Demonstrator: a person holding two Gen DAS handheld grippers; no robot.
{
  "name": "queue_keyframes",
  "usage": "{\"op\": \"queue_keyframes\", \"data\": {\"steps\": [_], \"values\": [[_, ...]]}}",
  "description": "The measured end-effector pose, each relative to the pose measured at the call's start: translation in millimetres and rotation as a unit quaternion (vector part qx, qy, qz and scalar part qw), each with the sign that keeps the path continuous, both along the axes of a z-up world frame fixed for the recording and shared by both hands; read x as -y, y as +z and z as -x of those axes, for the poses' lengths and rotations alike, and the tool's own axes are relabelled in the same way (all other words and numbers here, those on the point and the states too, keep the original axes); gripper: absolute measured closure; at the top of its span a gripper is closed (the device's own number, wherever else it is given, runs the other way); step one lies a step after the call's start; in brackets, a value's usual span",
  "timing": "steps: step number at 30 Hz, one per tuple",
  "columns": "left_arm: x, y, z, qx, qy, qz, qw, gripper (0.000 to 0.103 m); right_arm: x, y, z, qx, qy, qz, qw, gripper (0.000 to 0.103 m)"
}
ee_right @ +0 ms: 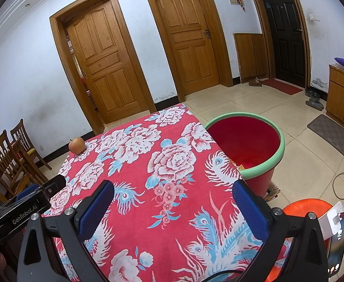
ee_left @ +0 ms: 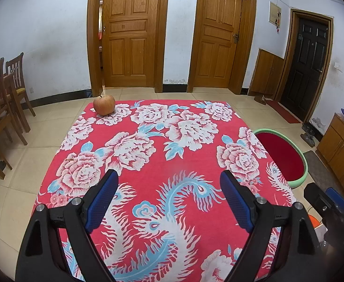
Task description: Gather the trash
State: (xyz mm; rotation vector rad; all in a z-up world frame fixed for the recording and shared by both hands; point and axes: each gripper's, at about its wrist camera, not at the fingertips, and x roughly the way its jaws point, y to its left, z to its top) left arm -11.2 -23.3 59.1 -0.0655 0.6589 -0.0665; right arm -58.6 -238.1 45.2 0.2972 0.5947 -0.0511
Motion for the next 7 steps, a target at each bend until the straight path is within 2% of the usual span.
{"op": "queue_keyframes", "data": {"steps": [7], "values": [[0.5,-0.2,1.0,0.0,0.0,0.0,1.0,0.016,0.2,0.1,-0.3,0.0,-0.001,-0.001,1.0,0.001]]}}
